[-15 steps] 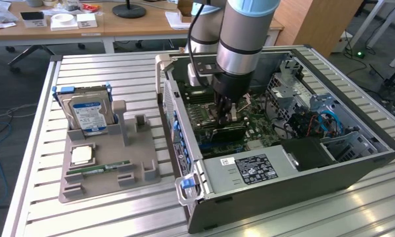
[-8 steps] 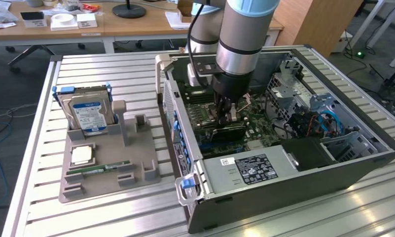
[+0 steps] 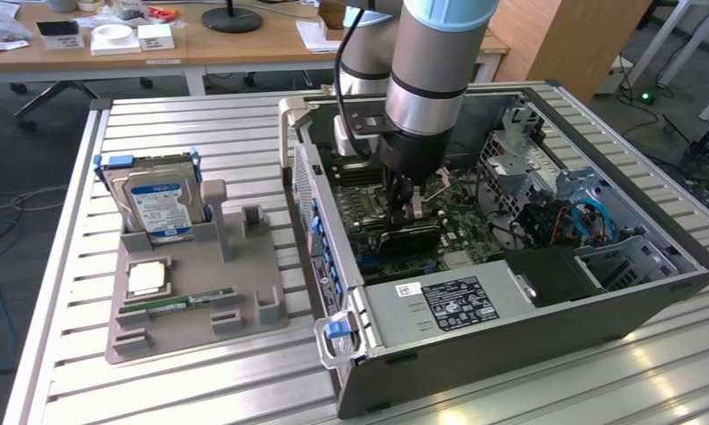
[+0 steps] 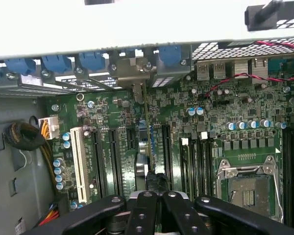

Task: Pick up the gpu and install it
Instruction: 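Press down on the gpu until it lock into place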

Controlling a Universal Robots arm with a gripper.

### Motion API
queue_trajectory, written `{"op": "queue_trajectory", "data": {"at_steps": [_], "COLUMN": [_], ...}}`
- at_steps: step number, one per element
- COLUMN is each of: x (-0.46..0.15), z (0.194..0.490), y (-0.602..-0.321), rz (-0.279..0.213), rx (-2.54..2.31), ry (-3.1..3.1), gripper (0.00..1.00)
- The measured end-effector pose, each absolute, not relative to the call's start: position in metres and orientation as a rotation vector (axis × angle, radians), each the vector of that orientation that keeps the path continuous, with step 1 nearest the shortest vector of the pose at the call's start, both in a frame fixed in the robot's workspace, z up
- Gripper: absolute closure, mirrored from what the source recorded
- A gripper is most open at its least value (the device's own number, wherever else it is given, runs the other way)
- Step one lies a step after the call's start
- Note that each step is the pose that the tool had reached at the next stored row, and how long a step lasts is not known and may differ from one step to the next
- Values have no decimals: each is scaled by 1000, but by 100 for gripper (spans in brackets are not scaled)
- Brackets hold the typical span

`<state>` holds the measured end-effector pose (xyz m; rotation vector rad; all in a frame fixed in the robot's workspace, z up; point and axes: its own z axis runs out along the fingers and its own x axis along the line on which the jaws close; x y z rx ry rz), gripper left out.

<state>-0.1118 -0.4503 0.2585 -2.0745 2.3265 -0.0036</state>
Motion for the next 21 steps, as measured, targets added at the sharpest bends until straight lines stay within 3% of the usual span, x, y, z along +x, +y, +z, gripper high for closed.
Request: {"op": "queue_trajectory", "data": {"at_steps": [6,21], "x": [-112,-112], "z": [264,324], "y": [-450,-450], "rz": [-1,-4], "rx": [-2072,-2074], "ry": [2324,2326], "gripper": [89,89]}}
